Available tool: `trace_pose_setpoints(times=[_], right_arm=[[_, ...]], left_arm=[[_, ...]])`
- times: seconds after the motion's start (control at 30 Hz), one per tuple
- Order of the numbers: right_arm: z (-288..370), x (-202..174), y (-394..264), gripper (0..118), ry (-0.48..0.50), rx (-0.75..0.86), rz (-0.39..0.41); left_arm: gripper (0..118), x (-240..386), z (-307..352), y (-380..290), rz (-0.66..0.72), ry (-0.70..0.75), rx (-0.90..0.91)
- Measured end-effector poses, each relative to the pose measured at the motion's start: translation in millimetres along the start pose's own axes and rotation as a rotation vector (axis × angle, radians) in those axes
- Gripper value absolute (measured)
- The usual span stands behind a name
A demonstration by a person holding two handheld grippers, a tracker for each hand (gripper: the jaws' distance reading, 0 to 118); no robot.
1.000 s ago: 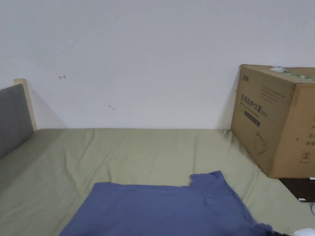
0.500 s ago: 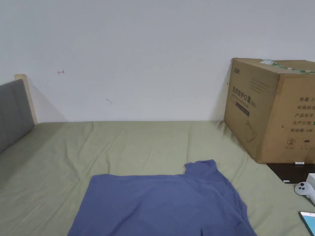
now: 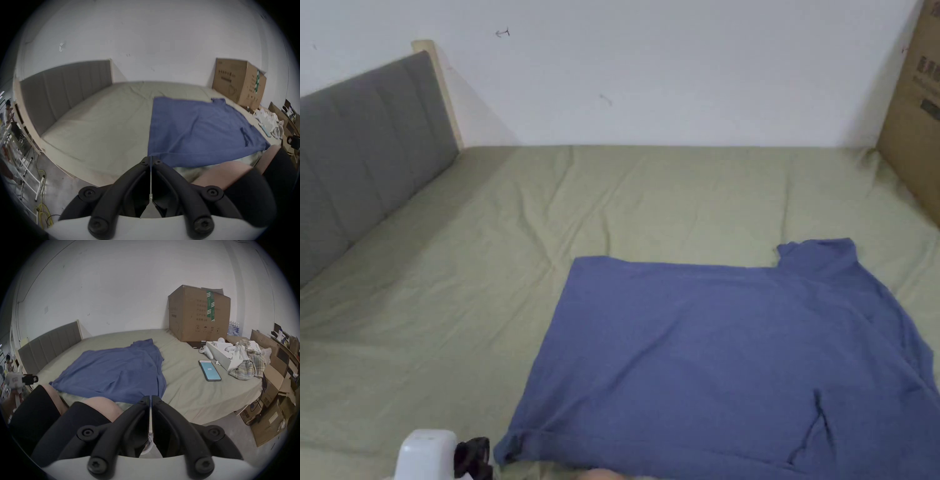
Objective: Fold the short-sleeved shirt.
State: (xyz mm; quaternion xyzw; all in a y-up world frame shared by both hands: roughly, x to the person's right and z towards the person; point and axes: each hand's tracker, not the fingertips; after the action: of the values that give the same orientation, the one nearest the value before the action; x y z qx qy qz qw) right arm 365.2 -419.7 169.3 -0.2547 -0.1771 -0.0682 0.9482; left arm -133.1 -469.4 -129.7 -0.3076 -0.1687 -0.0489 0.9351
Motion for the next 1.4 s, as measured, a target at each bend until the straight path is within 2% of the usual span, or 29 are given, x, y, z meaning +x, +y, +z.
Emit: trace_pose_setpoints(times=[0.03,0.07,0.1,0.2,0.23,0.3,0.33,0.37,0.5,0.67,0.7,0.77,0.8,0.87,0.9,0.93,0.97,1.1,1.17,1.3,1.4], right_arm=[[-6,-2,0,3,-0.009,-0.017,0.027],[-15,4,-6,3,-0.025,-0.022,0.048],[-21,4,-8,3,-0.022,-0.021,0.052],[-37,11,-15,3,-0.013,-0.063,0.032],[-39,13,-17,3,-0.017,-0.068,0.029],[-43,15,-21,3,-0.021,-0.079,0.027],[-43,15,-21,3,-0.023,-0.087,0.024],[-45,17,-23,3,-0.025,-0.096,0.020],[-56,24,-26,3,-0.035,-0.130,-0.003],[-82,27,-9,3,-0.030,-0.129,0.025],[-93,29,-5,8,-0.016,-0.149,0.021],[-114,32,1,53,-0.008,-0.185,0.010],[-126,33,3,66,-0.013,-0.197,0.014],[-146,37,4,54,0.059,-0.293,-0.016],[-156,37,3,40,0.077,-0.339,-0.024],[-163,34,0,19,0.050,-0.346,0.003],[-164,31,-3,8,0.025,-0.345,0.043],[-148,24,3,5,0.087,-0.330,0.013],[-135,23,13,5,0.070,-0.319,0.016],[-126,33,54,5,0.080,-0.259,-0.008],[-142,34,101,5,0.086,-0.230,-0.002]], left_arm=[[49,-2,-19,3,0.019,-0.023,-0.025],[78,-5,-35,5,0.023,-0.044,-0.061],[90,-5,-52,6,0.015,-0.032,-0.121],[70,-3,-87,6,-0.063,0.009,-0.189],[54,-2,-94,4,-0.084,0.018,-0.223],[42,-2,-92,2,-0.068,-0.058,-0.210],[23,3,-88,3,-0.089,-0.032,-0.191],[8,5,-86,3,-0.119,-0.048,-0.180],[7,15,-70,5,-0.187,-0.045,-0.131],[7,8,-54,19,-0.082,-0.054,-0.088],[7,11,-50,23,-0.078,-0.053,-0.087],[7,13,-51,25,-0.094,-0.051,-0.084],[7,15,-52,25,-0.121,-0.044,-0.087],[7,21,-51,29,-0.129,-0.042,-0.086],[7,21,-51,30,-0.128,-0.043,-0.089],[7,21,-51,30,-0.122,-0.042,-0.094],[7,18,-55,29,-0.116,-0.041,-0.096],[7,11,-52,31,-0.106,-0.036,-0.113],[7,9,-47,38,-0.107,-0.043,-0.116],[7,4,-43,69,-0.127,-0.067,-0.100],[7,4,-50,112,-0.109,-0.083,-0.094]])
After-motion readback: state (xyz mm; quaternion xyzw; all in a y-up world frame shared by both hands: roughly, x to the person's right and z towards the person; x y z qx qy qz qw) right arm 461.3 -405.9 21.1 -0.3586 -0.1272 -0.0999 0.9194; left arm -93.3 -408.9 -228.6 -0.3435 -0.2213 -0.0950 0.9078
